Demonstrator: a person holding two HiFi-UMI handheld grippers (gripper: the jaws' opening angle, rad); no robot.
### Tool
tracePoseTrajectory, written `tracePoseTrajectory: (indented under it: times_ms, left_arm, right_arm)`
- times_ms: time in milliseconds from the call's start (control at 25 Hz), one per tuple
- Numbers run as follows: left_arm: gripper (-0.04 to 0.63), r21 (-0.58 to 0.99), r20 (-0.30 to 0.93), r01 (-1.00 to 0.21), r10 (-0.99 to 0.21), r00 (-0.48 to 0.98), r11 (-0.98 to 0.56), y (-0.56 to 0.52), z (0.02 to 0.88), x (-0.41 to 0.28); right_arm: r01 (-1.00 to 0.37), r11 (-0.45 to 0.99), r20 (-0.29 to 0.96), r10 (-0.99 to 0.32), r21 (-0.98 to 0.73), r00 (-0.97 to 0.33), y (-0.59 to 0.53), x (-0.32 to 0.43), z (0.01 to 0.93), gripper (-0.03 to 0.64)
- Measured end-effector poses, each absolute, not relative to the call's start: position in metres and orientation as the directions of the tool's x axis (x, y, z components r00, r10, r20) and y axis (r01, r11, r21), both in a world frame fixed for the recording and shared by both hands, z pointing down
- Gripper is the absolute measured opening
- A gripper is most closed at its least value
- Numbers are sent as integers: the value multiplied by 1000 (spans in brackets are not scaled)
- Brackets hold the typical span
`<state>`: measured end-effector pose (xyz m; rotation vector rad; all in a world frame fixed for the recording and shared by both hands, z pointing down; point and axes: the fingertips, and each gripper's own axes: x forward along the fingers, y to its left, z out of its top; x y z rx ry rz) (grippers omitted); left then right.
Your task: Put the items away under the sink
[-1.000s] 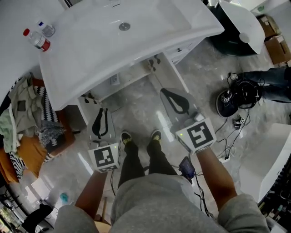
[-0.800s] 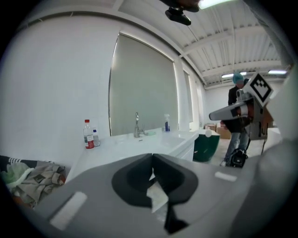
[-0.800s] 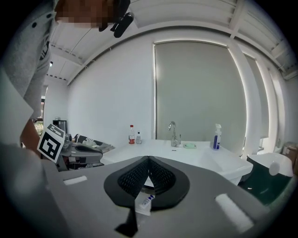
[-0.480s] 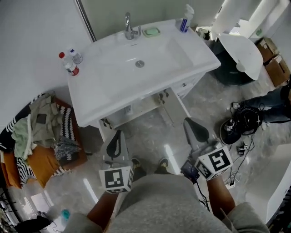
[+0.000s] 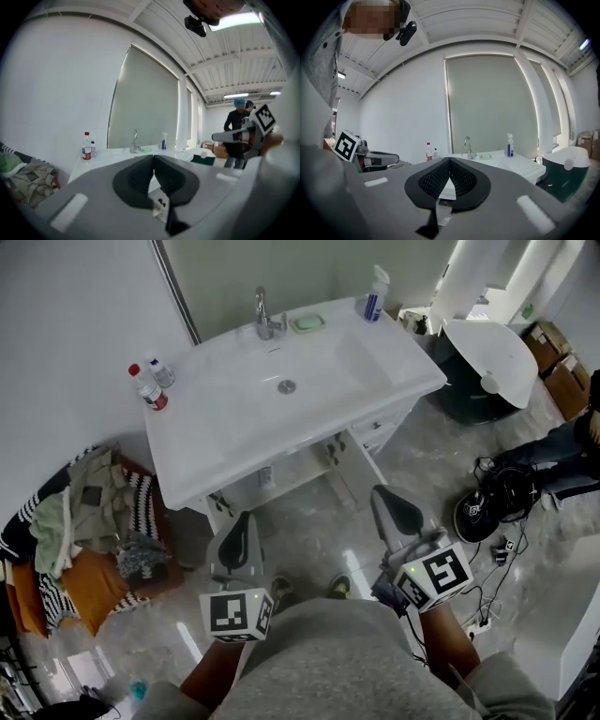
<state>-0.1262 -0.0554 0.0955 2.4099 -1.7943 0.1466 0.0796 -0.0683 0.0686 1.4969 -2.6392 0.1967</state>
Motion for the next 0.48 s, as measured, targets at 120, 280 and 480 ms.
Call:
tracePoseTrajectory:
  times_ms: [120,280,480]
  left_arm:
    - [12,51,177,-959,-942,284,-280,-55,99,-124]
    - [12,60,193,-959,-939,285,-279,-54,103,-120]
    - [12,65,199,-952,-931,306,-299,-51,107,-107]
  right_arm:
    - [-859,509,149,-847,-54,-511,-65,86,67,0]
    - [-865,499,140,-853,-57,-502,-61,94,66,0]
    - [-860,509,131,-850,-46,-510,-55,97,65,0]
